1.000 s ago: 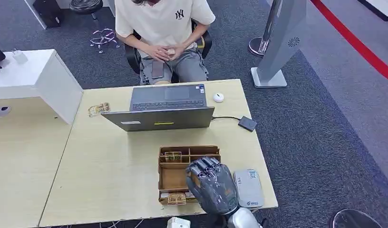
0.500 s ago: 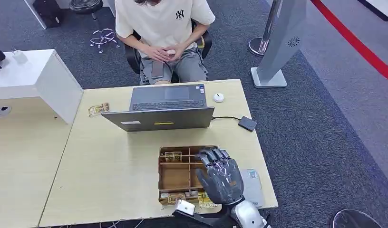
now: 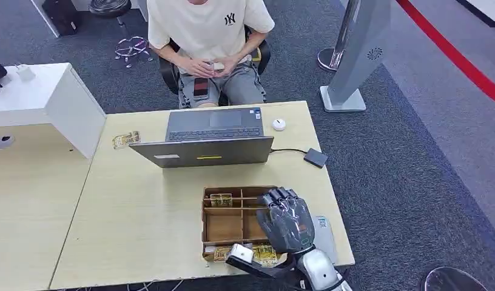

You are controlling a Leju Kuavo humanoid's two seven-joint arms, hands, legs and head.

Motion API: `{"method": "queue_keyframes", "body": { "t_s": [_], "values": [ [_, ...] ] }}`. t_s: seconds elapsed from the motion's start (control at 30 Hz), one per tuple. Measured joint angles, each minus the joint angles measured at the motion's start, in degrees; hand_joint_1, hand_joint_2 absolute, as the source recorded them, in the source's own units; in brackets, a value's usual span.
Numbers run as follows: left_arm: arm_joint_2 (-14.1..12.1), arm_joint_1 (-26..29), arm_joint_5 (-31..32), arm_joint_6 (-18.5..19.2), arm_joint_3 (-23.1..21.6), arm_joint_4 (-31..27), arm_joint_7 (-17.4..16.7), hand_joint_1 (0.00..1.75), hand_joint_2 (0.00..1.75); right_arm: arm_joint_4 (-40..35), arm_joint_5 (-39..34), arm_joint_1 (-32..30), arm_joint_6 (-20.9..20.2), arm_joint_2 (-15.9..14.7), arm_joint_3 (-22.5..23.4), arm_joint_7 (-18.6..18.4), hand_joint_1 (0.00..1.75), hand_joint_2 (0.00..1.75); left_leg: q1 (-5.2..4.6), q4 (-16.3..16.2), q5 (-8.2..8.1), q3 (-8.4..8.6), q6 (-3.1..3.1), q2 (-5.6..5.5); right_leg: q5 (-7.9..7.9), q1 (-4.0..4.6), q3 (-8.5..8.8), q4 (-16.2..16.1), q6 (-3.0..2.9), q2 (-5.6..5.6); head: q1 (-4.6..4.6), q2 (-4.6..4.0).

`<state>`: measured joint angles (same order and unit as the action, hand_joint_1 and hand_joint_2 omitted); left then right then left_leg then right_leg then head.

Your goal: Pass the card to the sensor for recognition and then transmit it.

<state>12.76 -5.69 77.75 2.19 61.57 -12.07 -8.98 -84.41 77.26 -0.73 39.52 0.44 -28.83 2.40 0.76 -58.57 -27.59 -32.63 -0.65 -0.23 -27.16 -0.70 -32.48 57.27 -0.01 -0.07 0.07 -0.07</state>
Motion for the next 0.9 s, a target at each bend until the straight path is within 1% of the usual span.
{"method": "queue_keyframes", "body": {
  "t_s": [0.2,0.33,0.4,0.57,0.63,0.67,0.7,0.73,0.83,0.9],
  "values": [
    [0.0,-0.01,0.33,0.02,-0.2,0.0,0.0,0.0,0.0,0.89,-0.5,0.34,0.0,0.0,0.02,0.0,0.77,1.75,0.0,0.0,0.0,0.0,0.0,0.0,0.0,0.0,0.0,0.0,0.0,0.0,0.0,0.0],
    [0.0,0.0,0.55,0.02,-0.22,0.0,-0.02,0.0,0.0,1.31,-0.94,0.48,0.0,0.02,0.04,0.07,0.84,1.75,0.0,0.0,0.0,0.0,0.0,0.0,0.0,0.0,0.0,0.0,0.0,0.0,0.0,0.0],
    [0.0,0.0,0.59,0.02,-0.24,0.0,-0.07,0.0,0.0,1.55,-1.14,0.64,-0.02,0.13,0.04,0.09,0.77,1.75,0.0,0.0,0.0,0.0,0.0,0.0,0.0,0.0,0.0,0.0,0.0,0.0,0.0,0.0],
    [0.0,-0.01,0.68,0.02,-0.24,0.0,-0.07,0.0,0.0,2.36,-1.97,1.14,-0.13,0.31,0.04,0.26,0.8,1.75,0.0,0.0,0.0,0.0,0.0,0.0,0.0,0.0,0.0,0.0,0.0,0.0,0.0,0.0],
    [0.0,-0.01,0.68,0.02,-0.26,0.0,-0.07,0.0,0.0,2.75,-2.14,1.46,-0.15,0.37,0.02,0.42,0.77,1.75,0.0,0.0,0.0,0.0,0.0,0.0,0.0,0.0,0.0,0.0,0.0,0.0,0.0,0.0],
    [0.0,0.0,0.68,0.02,-0.26,0.0,-0.07,0.0,0.0,2.91,-2.25,1.59,-0.15,0.42,0.02,0.44,0.84,1.75,0.0,0.0,0.0,0.0,0.0,0.0,0.0,0.0,0.0,0.0,0.0,0.0,0.0,0.0],
    [0.0,0.0,0.68,0.02,-0.28,0.0,-0.07,0.0,0.0,3.06,-2.38,1.71,-0.15,0.46,0.02,0.46,0.84,1.75,0.0,0.0,0.0,0.0,0.0,0.0,0.0,0.0,0.0,0.0,0.0,0.0,0.0,0.0],
    [0.0,-0.01,0.7,0.02,-0.28,0.0,-0.07,0.0,0.0,3.26,-2.56,1.82,-0.18,0.52,0.02,0.65,0.77,1.75,0.0,0.0,0.0,0.0,0.0,0.0,0.0,0.0,0.0,0.0,0.0,0.0,0.0,0.0],
    [0.0,-0.01,0.79,0.02,-0.28,0.0,-0.07,0.0,0.0,3.74,-3.36,2.14,-0.39,0.72,0.02,0.98,0.79,1.75,0.0,0.0,0.0,0.0,0.0,0.0,0.0,0.0,0.0,0.0,0.0,0.0,0.0,0.0],
    [0.0,-0.01,0.83,0.04,-0.28,0.0,-0.07,0.0,0.0,4.04,-3.76,2.35,-0.57,0.79,0.02,1.05,0.77,1.75,0.0,0.0,0.0,0.0,0.0,0.0,0.0,0.0,0.0,0.0,0.0,0.0,0.0,0.0]
  ]
}}
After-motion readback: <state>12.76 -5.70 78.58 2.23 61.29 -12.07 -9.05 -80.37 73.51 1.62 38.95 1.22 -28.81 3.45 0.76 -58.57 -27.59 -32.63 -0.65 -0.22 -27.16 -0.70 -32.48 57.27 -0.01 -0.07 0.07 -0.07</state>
